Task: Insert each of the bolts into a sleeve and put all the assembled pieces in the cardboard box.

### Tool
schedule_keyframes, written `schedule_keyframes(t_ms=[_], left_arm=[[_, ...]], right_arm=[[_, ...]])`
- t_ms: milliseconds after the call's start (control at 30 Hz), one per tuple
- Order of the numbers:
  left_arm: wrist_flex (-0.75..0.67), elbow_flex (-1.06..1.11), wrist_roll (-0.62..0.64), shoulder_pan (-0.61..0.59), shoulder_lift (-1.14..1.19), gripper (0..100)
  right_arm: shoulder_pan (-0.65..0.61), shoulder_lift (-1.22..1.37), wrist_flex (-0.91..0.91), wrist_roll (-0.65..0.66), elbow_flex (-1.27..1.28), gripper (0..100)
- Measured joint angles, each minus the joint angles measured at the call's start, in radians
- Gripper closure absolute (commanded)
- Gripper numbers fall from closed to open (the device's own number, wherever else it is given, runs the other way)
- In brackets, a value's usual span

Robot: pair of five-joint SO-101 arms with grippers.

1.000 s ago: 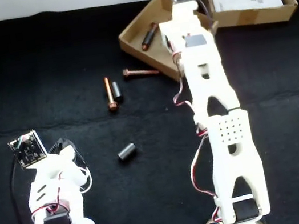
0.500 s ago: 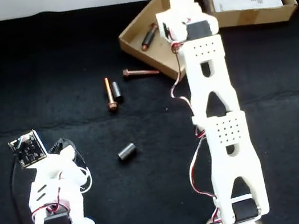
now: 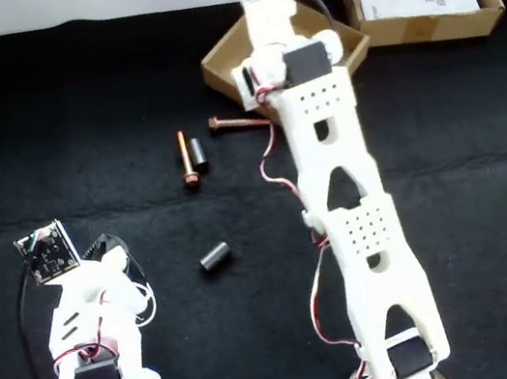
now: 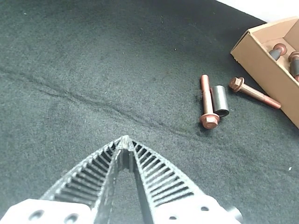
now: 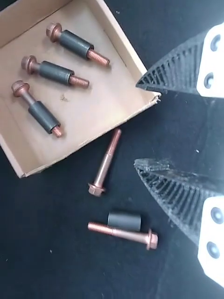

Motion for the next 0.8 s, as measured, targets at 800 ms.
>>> schedule_keyframes(t_ms=[800], left_arm=[[0.0,0.0,-0.094,0.0,0.0,99]], right_arm=[[-0.399,-0.701,0.005,0.598,1.149,78.6]])
